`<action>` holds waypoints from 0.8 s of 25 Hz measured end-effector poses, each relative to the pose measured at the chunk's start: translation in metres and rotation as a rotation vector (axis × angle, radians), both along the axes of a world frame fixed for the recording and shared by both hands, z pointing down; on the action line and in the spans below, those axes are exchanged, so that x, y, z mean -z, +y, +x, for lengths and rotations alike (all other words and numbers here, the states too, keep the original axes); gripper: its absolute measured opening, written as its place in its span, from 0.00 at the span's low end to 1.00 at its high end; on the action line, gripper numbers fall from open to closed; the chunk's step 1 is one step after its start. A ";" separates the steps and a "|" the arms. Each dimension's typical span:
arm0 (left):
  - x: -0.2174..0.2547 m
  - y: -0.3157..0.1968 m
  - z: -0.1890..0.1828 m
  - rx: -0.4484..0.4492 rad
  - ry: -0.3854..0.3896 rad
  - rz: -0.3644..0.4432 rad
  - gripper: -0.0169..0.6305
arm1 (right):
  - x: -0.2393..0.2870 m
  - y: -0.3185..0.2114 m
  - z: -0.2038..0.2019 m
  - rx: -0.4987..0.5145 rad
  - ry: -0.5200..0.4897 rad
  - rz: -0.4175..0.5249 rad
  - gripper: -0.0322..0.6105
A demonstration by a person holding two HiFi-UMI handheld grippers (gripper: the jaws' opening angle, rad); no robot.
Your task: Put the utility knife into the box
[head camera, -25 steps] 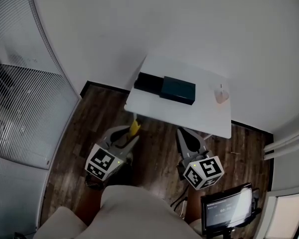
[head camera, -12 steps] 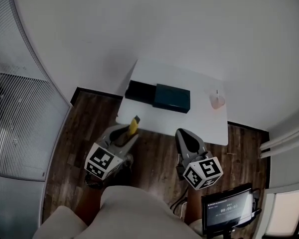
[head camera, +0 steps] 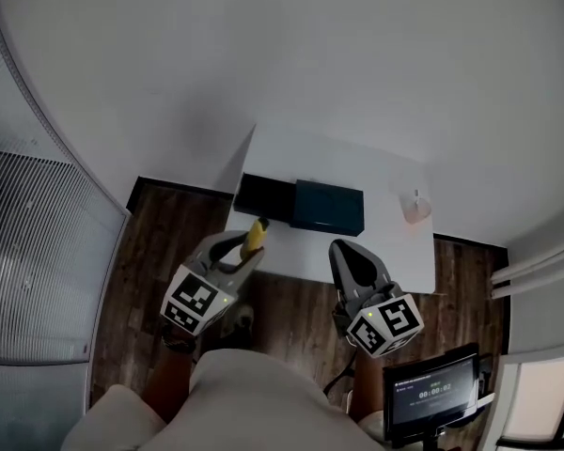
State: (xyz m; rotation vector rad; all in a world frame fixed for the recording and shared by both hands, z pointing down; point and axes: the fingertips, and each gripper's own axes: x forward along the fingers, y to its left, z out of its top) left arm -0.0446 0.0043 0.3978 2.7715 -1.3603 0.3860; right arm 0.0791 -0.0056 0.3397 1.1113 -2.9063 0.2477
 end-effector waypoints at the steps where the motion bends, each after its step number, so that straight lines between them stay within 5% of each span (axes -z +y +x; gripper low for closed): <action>1: 0.000 -0.006 -0.001 -0.005 0.002 -0.001 0.22 | 0.000 -0.006 -0.002 -0.005 0.005 -0.001 0.05; 20: -0.009 -0.102 -0.046 -0.041 0.020 -0.034 0.22 | -0.006 -0.104 -0.040 -0.090 0.020 -0.046 0.05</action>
